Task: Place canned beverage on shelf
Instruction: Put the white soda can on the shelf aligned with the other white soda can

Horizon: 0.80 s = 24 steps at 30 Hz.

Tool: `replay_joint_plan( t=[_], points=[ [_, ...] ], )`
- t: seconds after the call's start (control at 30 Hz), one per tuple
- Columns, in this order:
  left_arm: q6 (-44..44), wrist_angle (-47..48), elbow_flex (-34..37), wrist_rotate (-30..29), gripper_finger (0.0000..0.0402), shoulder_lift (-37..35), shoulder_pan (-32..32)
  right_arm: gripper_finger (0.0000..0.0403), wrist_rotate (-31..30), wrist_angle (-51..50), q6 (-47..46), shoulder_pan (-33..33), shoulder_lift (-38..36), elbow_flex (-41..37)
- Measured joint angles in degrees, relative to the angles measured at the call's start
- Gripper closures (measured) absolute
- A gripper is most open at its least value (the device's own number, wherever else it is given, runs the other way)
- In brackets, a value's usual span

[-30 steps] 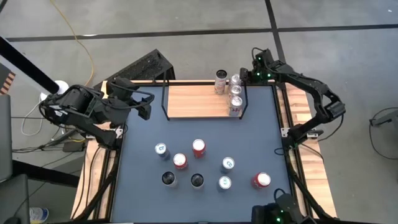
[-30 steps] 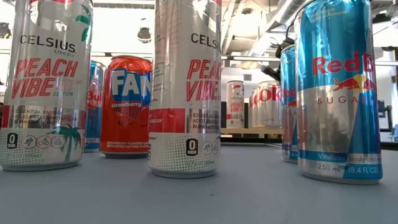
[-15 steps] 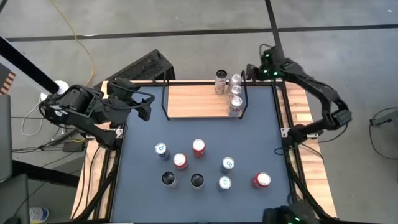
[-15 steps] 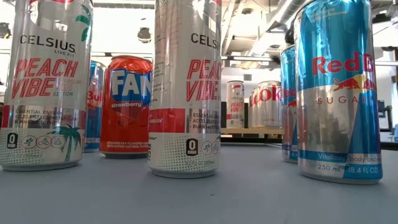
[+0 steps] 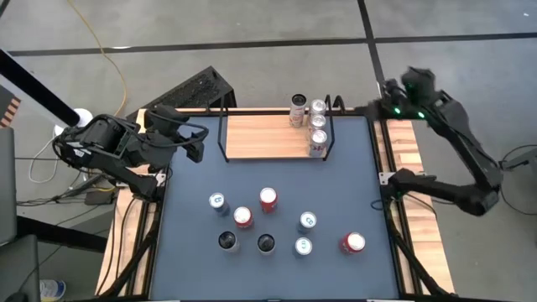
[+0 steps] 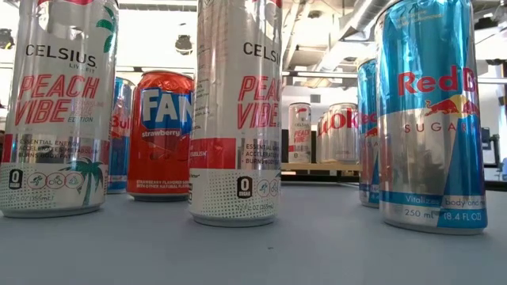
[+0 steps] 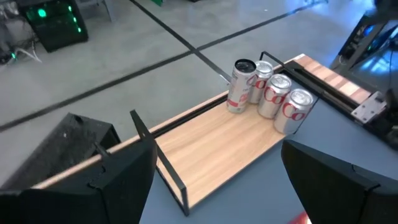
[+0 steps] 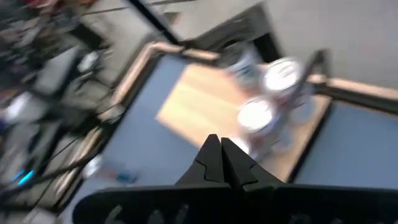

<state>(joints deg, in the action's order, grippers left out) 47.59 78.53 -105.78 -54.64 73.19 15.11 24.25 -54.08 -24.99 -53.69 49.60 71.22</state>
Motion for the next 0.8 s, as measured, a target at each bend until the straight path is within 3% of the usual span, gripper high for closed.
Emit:
replay_joint_plan(
  t=[0.17,0.4,0.6,0.8],
  points=[
    [4.9,0.0,0.0,2.15,0.0069,0.0,0.0,0.0403,2.95,-4.47,-0.49,7.41,-9.44,0.0],
    [5.0,-2.45,0.02,3.91,0.0069,0.46,-0.02,0.0403,3.59,-5.49,-9.39,15.71,-22.82,0.02],
    [3.56,-4.16,0.02,3.12,0.0069,1.85,-0.55,0.0396,5.06,-5.54,-10.75,16.52,-29.26,-1.28],
    [3.41,-4.67,0.02,5.51,0.0069,3.28,-1.59,0.0359,7.1,-3.58,-10.08,15.91,-30.49,-2.08]
  ],
)
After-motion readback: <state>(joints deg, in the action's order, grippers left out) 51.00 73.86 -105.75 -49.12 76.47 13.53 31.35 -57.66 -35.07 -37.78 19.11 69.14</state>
